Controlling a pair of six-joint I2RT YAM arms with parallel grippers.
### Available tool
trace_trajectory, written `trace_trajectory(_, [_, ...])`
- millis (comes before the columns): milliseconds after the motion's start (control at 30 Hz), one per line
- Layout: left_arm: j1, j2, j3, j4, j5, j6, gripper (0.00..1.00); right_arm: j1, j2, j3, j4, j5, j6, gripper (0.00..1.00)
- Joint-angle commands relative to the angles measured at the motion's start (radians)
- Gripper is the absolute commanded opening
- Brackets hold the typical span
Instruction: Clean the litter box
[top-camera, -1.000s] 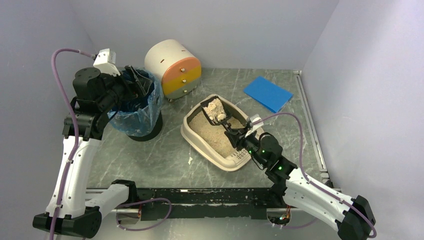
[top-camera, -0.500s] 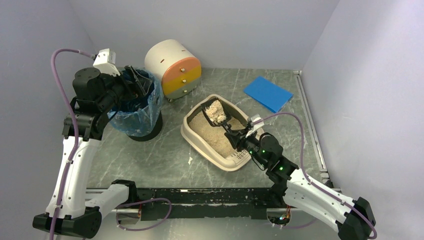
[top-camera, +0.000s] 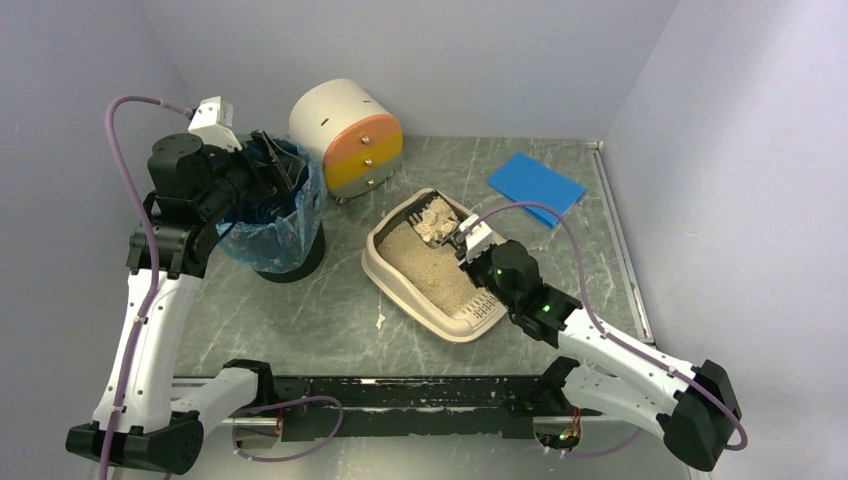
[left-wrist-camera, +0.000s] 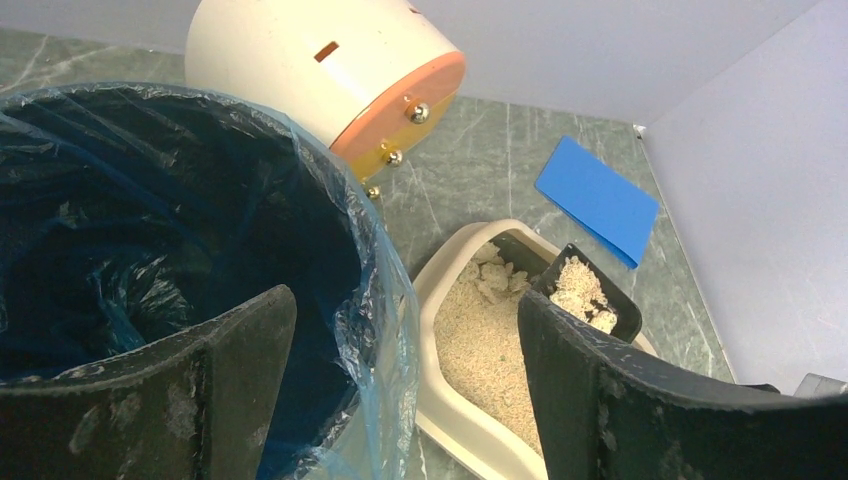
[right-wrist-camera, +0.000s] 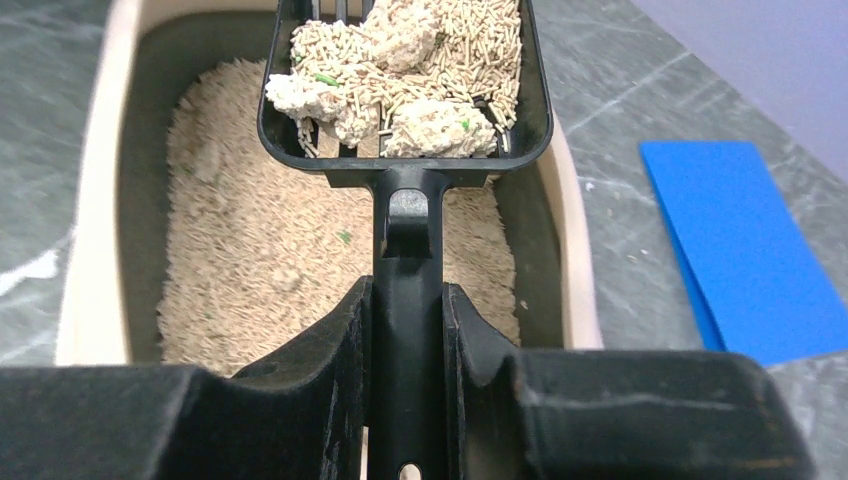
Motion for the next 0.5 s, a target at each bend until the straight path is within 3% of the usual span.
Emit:
trace_trajectory(0, [-0.008,-0.006,0.016,0.002,0.009,0.006,0.86,0.005,-0.007,0.036,-0.034,0.083,-0.129,0.0])
trace_trajectory(233, [-0.008,-0.009,0.012,0.005,0.019,0.01,0.87,0.048,0.037,0.1,-0.166,0.236,-0.207,0.0])
trace_trajectory(467, [-0.008,-0.018,0.006,0.012,0.024,0.005,0.86,0.129,0.04,0.109,-0.179,0.335,-0.285,0.0])
